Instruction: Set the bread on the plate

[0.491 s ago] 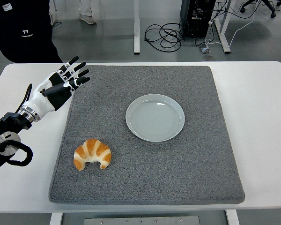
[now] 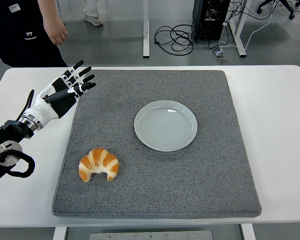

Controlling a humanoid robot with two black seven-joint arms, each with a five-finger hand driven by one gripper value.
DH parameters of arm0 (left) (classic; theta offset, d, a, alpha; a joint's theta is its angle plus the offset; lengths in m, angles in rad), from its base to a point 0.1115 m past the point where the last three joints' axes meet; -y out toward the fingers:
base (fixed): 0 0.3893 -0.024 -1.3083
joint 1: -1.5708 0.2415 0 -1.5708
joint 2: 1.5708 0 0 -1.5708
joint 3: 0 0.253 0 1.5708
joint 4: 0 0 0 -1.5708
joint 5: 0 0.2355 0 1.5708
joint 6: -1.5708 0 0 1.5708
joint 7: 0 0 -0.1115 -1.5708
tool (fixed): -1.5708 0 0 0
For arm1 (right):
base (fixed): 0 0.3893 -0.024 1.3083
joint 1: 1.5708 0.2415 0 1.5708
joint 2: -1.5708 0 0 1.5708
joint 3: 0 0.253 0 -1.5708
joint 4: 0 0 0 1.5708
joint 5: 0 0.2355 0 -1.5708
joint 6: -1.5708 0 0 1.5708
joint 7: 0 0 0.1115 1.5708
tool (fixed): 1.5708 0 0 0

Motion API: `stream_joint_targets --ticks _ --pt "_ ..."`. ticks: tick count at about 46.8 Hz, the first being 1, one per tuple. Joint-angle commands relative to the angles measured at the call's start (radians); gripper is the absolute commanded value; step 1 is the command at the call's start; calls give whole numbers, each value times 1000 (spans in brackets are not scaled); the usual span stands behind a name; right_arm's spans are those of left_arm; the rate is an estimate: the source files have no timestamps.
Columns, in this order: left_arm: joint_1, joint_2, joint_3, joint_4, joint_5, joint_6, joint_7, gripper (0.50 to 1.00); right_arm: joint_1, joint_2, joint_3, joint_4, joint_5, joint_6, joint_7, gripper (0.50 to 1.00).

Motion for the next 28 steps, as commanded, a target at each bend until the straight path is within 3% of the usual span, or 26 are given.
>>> stream_joint_targets --ticks 1,13,28 --pt "0 3 3 -1 2 1 -1 971 0 0 1 0 0 0 0 1000" --pt "-3 20 14 -24 5 17 -1 971 0 0 1 0 0 0 0 1000" --pt "-6 118 32 -191 94 142 0 968 0 0 1 0 0 0 0 1000"
